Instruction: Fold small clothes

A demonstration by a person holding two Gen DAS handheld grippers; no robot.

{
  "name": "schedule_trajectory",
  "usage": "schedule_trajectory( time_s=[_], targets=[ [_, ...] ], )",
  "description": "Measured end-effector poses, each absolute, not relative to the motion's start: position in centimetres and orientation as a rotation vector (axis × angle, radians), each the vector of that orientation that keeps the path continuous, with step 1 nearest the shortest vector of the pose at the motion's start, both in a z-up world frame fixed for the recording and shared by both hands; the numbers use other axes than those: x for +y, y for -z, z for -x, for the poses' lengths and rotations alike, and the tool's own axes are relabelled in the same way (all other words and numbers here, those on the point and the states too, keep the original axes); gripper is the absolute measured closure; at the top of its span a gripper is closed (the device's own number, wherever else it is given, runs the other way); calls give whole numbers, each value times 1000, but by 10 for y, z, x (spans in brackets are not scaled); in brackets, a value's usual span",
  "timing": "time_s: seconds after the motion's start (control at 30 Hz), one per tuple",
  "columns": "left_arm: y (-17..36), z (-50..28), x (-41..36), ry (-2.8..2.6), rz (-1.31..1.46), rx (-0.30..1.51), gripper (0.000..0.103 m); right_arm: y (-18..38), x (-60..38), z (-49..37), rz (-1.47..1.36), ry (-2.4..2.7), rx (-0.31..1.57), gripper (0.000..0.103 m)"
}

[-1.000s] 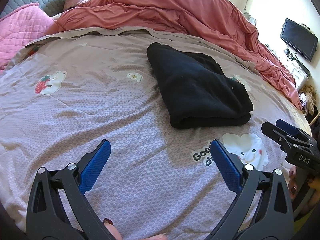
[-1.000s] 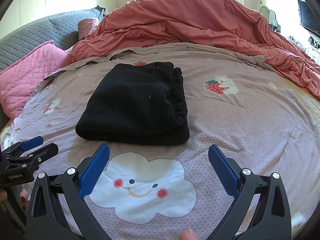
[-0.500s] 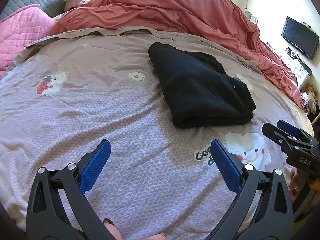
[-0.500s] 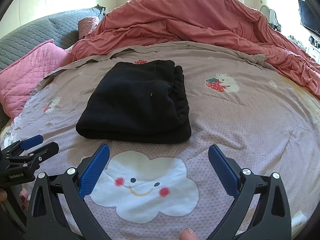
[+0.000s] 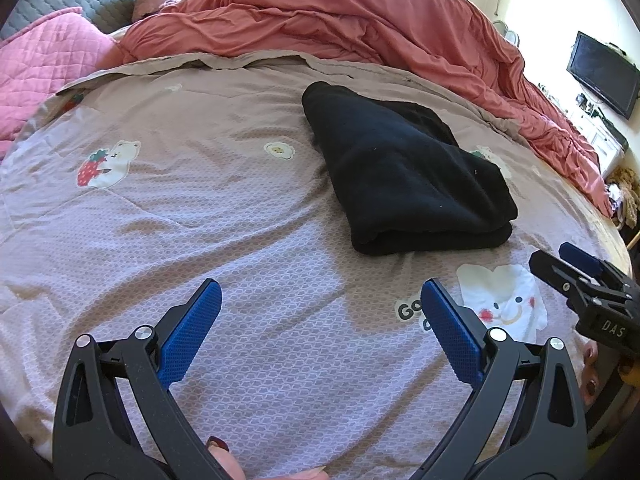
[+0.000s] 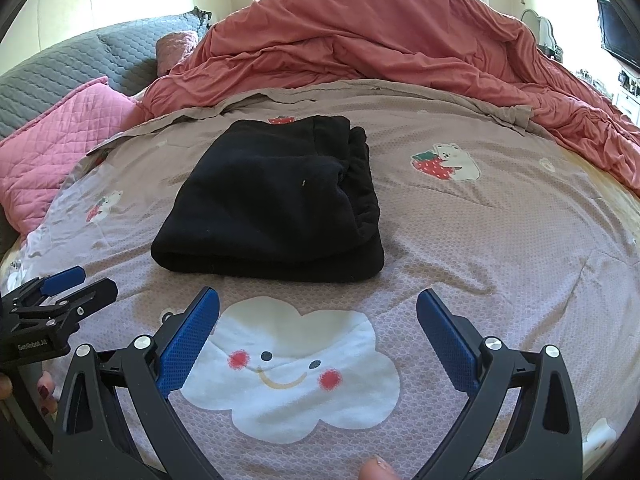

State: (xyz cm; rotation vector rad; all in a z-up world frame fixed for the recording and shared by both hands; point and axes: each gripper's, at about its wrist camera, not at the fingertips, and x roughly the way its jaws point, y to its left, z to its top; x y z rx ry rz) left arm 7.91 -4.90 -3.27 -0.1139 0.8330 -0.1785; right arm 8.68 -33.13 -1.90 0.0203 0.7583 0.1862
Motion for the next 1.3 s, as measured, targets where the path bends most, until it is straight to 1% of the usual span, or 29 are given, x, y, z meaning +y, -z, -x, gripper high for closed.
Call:
schedule_trajectory(
  time_s=[0.77, 1.07, 1.3],
  targets=[
    [34, -80, -48, 159, 114, 847, 10, 22, -337, -86, -28, -184, 773, 5],
    [33, -78, -52, 140, 66, 845, 10, 25, -344, -84, -36, -166, 779, 5],
    [30, -81, -27, 120, 139, 845, 10, 30, -376, -73, -65, -81, 790, 5]
  ],
)
